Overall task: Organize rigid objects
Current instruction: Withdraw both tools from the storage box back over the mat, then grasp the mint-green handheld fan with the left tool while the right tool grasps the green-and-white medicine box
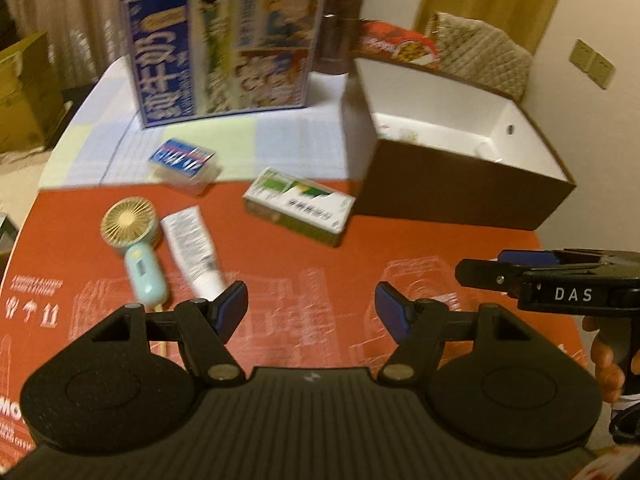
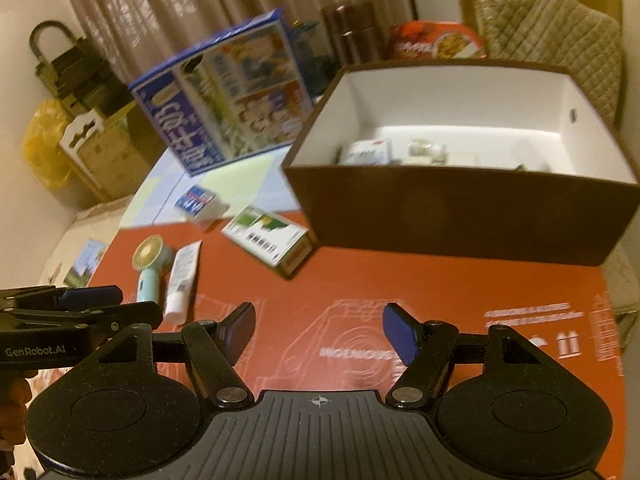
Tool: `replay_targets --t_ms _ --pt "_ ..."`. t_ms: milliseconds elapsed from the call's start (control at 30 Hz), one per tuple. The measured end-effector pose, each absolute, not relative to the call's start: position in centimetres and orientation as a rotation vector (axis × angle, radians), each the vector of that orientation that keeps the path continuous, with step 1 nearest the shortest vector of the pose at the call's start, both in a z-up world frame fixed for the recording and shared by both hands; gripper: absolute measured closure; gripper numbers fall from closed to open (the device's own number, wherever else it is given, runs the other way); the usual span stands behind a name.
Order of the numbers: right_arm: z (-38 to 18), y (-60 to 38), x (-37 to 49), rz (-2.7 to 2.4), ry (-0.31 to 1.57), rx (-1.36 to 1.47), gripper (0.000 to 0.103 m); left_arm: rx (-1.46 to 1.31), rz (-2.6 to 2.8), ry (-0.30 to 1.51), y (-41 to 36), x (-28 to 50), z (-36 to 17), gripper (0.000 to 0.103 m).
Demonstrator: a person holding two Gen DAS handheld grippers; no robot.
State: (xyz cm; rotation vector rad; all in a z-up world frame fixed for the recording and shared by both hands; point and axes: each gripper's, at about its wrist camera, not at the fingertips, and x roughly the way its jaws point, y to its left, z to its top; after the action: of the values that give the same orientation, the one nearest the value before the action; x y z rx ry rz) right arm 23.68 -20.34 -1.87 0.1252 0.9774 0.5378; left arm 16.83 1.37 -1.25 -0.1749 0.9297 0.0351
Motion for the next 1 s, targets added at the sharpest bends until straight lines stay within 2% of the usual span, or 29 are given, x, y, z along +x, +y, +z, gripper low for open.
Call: replay_targets --t_ms 600,1000 --pt "-4.7 -11.9 23.7 0.669 1.047 0.036 0.035 -0.233 0.192 0.974 8.3 14.8 -3.7 0.037" --pt "-5.8 -9.1 26.3 0.644 0.97 -0.004 0.036 -0.216 0.216 0.983 11.4 17.3 -5.4 0.038"
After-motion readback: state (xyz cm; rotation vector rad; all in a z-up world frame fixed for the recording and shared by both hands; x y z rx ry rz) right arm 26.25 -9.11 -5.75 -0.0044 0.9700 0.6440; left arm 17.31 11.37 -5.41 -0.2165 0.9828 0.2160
